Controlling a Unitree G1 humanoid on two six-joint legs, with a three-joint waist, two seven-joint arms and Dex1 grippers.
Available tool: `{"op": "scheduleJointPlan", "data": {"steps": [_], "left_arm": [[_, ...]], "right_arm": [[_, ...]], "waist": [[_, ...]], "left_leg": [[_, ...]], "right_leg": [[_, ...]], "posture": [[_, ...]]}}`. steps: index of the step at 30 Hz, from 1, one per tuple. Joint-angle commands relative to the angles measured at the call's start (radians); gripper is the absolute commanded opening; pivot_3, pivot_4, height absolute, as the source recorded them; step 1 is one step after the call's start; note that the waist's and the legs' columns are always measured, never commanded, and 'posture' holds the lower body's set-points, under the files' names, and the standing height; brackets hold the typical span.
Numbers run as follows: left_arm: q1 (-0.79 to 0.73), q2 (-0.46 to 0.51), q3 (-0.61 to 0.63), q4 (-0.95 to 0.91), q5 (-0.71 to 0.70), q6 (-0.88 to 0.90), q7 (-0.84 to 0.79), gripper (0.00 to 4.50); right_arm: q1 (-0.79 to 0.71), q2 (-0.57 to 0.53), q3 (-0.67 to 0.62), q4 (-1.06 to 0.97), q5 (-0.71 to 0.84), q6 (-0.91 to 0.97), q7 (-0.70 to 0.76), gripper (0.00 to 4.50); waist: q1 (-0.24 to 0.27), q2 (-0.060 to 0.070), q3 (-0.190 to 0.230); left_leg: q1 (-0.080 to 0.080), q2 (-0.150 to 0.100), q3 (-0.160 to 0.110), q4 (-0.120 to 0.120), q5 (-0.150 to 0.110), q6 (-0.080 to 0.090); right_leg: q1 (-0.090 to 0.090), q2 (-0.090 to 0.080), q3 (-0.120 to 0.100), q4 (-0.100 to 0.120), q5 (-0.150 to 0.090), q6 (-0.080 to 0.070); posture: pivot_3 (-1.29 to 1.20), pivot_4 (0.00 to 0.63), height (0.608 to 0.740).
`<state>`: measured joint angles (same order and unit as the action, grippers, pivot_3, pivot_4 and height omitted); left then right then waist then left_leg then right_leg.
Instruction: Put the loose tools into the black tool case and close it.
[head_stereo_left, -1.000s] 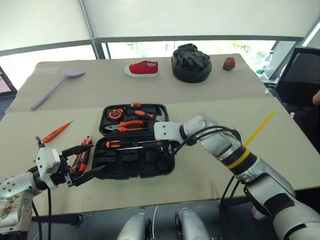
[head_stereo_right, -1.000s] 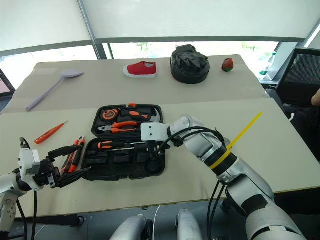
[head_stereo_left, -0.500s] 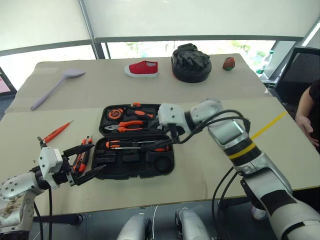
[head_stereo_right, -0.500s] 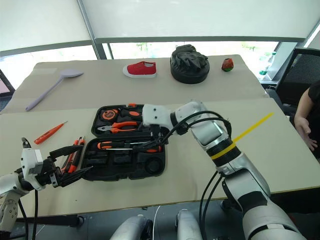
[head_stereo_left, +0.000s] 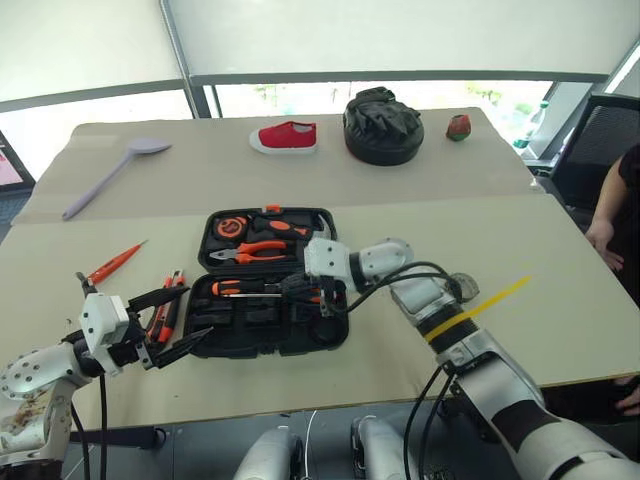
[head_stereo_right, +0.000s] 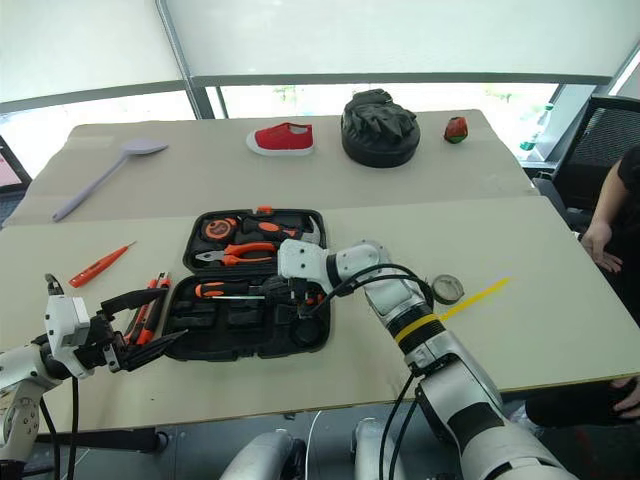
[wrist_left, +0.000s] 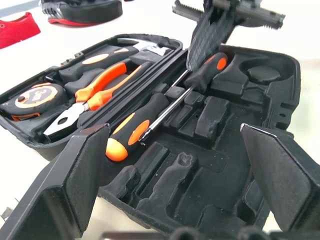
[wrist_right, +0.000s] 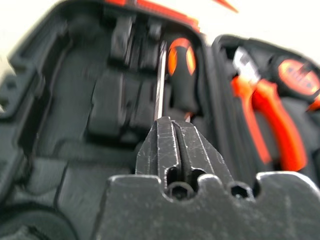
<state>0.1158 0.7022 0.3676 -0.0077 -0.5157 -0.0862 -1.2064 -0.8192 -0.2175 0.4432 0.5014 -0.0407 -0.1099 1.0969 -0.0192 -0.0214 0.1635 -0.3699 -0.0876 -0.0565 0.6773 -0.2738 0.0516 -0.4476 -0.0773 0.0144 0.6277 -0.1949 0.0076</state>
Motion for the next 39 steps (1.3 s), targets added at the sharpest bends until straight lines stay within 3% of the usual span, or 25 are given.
{"op": "scheduleJointPlan", "data": {"steps": [1, 9, 12, 15, 19, 20, 24, 29, 31, 33, 39], "left_arm": [[0.001, 0.007, 0.021, -0.025, -0.001, -0.021, 0.015, 4.50], [0.026, 0.006, 0.063, -0.032, -0.001, -0.023, 0.067, 4.50], [0.053, -0.007, 0.104, -0.049, -0.044, 0.007, 0.093, 4.50], [0.103, -0.018, 0.172, -0.025, -0.074, 0.031, 0.123, 4.50], [0.162, -0.055, 0.284, 0.032, -0.098, 0.040, 0.201, 4.50], [0.177, -0.064, 0.311, 0.045, -0.094, 0.033, 0.223, 4.50], [0.261, -0.101, 0.434, 0.111, -0.100, 0.030, 0.299, 4.50], [0.315, -0.127, 0.531, 0.242, -0.082, 0.020, 0.393, 4.50], [0.317, -0.129, 0.547, 0.265, -0.090, 0.043, 0.432, 4.50], [0.286, -0.121, 0.543, 0.270, -0.099, 0.070, 0.470, 4.50], [0.087, -0.038, 0.451, 0.279, -0.050, 0.243, 0.640, 4.50]], "right_arm": [[-0.014, 0.009, 0.028, 0.045, -0.059, -0.054, -0.021, 0.13], [-0.034, 0.060, 0.074, 0.167, -0.134, -0.109, -0.047, 0.13], [-0.033, 0.069, -0.005, 0.103, -0.044, -0.076, -0.035, 0.13], [0.018, 0.042, -0.115, -0.048, 0.114, 0.030, 0.024, 0.13], [0.146, -0.035, -0.211, -0.259, 0.243, 0.083, 0.054, 1.09], [0.183, -0.057, -0.226, -0.318, 0.266, 0.099, 0.055, 1.60], [0.345, -0.103, -0.327, -0.520, 0.342, 0.129, -0.033, 2.81], [0.534, -0.117, -0.419, -0.617, 0.435, 0.012, -0.028, 4.46], [0.596, -0.130, -0.449, -0.638, 0.448, -0.032, -0.025, 4.46], [0.622, -0.141, -0.475, -0.686, 0.511, 0.051, -0.060, 4.46], [0.650, -0.127, -0.482, -0.771, 0.535, 0.071, -0.148, 4.46]], "waist": [[-0.005, 0.000, 0.000], [-0.026, 0.000, -0.001], [-0.029, 0.000, -0.001], [-0.024, 0.000, -0.001], [-0.016, 0.000, 0.000], [-0.016, 0.000, 0.000], [-0.010, 0.000, -0.001], [0.000, -0.001, -0.001], [0.005, -0.001, -0.001], [0.011, -0.001, 0.000], [0.029, -0.003, -0.001]], "left_leg": [[0.000, 0.000, 0.000, 0.000, 0.000, 0.000], [0.006, 0.002, 0.000, -0.001, 0.000, -0.001], [0.017, 0.002, 0.000, -0.006, -0.001, -0.002], [0.017, 0.004, 0.000, -0.008, -0.001, -0.003], [0.015, 0.006, 0.000, -0.008, -0.005, -0.004], [0.015, 0.006, 0.000, -0.008, -0.007, -0.002], [0.014, 0.006, 0.001, -0.008, -0.010, -0.001], [0.015, 0.010, 0.005, -0.008, -0.011, -0.001], [0.016, 0.012, 0.006, -0.008, -0.011, -0.001], [0.016, 0.013, 0.006, -0.007, -0.012, -0.001], [0.018, 0.018, 0.005, 0.000, -0.014, -0.010]], "right_leg": [[0.000, 0.000, 0.000, 0.000, 0.000, 0.000], [0.005, 0.000, 0.000, 0.001, 0.000, -0.001], [0.011, 0.000, 0.000, 0.000, 0.000, -0.002], [0.009, 0.001, -0.001, 0.000, -0.001, -0.003], [0.007, 0.002, -0.001, -0.001, -0.001, -0.003], [0.008, 0.002, -0.002, -0.004, -0.001, -0.003], [0.008, 0.001, -0.002, -0.006, -0.001, -0.003], [0.010, 0.001, -0.003, -0.013, -0.001, -0.003], [0.013, 0.001, -0.004, -0.015, -0.001, -0.002], [0.015, 0.001, -0.004, -0.015, -0.001, -0.002], [0.022, 0.002, -0.008, -0.015, -0.004, 0.003]], "posture": [[0.00, 0.150, 0.740], [0.00, 0.150, 0.740], [0.00, 0.150, 0.740], [0.00, 0.150, 0.740], [0.00, 0.150, 0.740], [0.00, 0.150, 0.740], [0.00, 0.150, 0.740], [0.00, 0.150, 0.740], [0.00, 0.150, 0.740], [0.00, 0.150, 0.740], [0.00, 0.150, 0.740]]}}
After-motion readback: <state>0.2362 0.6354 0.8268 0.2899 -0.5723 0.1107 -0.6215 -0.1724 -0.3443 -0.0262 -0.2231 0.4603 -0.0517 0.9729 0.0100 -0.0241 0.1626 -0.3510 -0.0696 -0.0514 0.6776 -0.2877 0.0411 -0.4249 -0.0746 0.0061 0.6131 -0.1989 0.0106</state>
